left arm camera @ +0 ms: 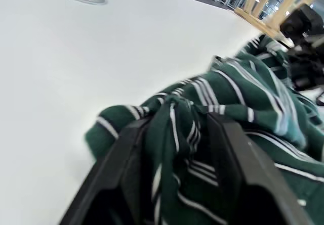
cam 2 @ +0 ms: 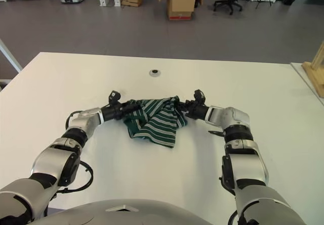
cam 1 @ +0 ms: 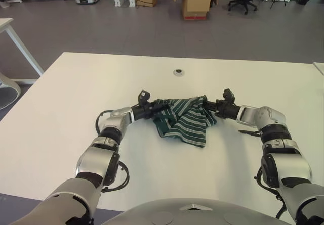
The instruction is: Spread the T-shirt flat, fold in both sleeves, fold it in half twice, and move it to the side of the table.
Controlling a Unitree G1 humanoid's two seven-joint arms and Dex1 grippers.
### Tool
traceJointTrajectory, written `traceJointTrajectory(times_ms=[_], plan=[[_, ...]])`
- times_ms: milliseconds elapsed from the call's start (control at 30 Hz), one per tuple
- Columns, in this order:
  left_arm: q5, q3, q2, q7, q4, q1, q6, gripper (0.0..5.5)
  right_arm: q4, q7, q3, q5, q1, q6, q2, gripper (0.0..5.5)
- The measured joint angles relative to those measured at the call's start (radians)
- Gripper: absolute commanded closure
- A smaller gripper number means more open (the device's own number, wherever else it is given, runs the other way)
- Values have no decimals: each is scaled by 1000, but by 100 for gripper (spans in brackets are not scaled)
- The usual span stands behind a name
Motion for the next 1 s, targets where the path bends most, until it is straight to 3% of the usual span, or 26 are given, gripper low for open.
traceJointTrajectory(times_ms=[200, 367, 467, 667, 1000], plan=[[1, 118, 31, 113, -70, 53, -74, 301, -231, 80, 60, -145, 102, -141, -55, 386], [-5, 133, 7, 105, -256, 128, -74, 301, -627, 229, 269, -481, 326, -671, -237, 386], [1, 134, 9, 104, -322, 182, -68, 301, -722, 329, 350, -602, 445, -912, -333, 386], [2, 139, 13, 107, -413, 255, -38, 301, -807, 437, 398, -639, 532, -1043, -378, 386], [2, 145, 12, 107, -496, 296, -6, 301, -759, 390, 458, -774, 499, -1178, -355, 386]])
